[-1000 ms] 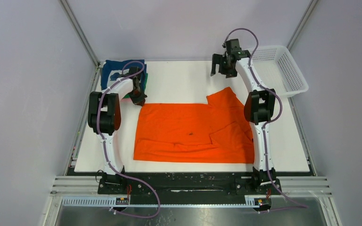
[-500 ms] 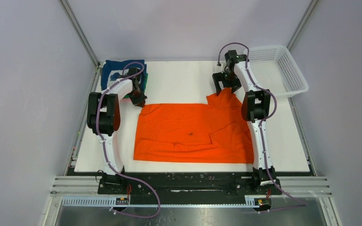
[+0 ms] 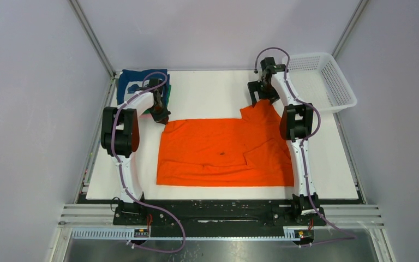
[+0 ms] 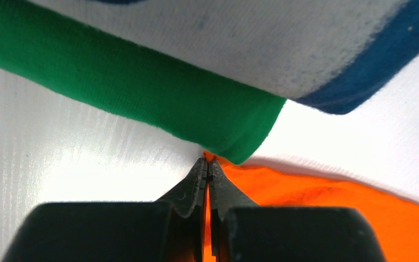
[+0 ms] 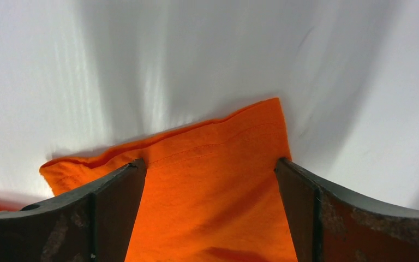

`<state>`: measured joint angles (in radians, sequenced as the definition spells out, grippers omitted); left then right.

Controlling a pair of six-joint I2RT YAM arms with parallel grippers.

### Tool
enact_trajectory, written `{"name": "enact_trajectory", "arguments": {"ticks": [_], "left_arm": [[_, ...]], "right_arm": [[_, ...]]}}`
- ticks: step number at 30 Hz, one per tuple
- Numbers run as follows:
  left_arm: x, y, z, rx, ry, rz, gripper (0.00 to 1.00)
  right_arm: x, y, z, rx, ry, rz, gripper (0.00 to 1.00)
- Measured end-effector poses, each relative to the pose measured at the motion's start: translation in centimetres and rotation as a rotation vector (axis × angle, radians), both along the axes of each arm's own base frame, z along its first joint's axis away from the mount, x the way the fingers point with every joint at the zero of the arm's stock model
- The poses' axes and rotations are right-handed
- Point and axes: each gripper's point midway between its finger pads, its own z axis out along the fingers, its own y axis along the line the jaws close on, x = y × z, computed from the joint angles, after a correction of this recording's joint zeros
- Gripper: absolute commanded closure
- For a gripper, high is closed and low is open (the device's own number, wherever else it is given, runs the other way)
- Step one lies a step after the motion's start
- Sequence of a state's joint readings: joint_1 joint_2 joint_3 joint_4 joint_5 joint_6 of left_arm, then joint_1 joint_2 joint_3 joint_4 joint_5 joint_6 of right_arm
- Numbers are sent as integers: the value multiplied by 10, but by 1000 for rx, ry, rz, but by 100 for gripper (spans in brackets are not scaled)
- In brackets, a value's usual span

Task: Fold and stack the t-shirts
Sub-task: Grab the side of the flattened tshirt furthest away from the robot with both arms

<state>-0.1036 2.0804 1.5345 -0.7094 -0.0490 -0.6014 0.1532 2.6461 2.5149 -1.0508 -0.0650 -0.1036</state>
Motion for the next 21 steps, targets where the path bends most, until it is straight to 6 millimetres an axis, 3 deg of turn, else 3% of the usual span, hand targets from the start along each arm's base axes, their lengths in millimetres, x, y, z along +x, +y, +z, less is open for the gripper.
{"name": "enact_trajectory", "arguments": {"ticks": [7,21], "left_arm": [[-1,0,0,-1,5,0,100],[-2,0,5,0,14,1,100]], "right_arm": [[21,-5,0,-30,-85,-9,5],[35,2,13,13,-176,25,5]]}}
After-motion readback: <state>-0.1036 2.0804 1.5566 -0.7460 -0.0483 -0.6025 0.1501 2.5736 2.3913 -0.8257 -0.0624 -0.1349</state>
